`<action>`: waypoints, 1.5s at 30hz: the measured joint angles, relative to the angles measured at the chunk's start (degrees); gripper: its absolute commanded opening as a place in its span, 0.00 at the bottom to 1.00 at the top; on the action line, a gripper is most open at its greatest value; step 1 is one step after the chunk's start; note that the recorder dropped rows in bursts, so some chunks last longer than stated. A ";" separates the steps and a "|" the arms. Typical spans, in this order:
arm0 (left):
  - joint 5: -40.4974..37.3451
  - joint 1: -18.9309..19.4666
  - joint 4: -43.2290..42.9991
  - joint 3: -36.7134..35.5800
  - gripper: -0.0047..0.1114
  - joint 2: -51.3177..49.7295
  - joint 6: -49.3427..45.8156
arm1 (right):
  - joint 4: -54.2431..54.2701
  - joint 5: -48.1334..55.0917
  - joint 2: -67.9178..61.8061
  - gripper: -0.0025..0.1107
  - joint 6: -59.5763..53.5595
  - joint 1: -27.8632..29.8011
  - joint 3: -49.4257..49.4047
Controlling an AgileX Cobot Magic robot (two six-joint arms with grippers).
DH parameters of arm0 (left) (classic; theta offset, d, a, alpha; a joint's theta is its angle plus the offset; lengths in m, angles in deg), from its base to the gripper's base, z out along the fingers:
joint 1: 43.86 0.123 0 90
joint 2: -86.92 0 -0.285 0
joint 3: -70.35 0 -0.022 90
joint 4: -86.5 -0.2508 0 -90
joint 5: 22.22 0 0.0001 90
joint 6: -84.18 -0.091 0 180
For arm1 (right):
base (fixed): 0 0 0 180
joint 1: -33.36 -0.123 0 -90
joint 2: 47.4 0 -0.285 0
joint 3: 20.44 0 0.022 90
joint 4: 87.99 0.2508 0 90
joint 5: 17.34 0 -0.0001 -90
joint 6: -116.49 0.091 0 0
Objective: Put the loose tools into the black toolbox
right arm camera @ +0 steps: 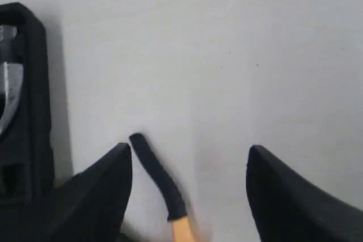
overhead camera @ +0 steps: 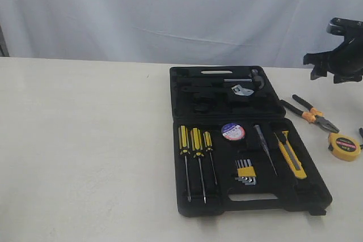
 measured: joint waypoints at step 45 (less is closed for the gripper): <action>0.00 0.00 0.00 0.00 0.04 0.00 0.00 | -7.86 17.54 5.28 0.53 -0.82 0.35 -16.42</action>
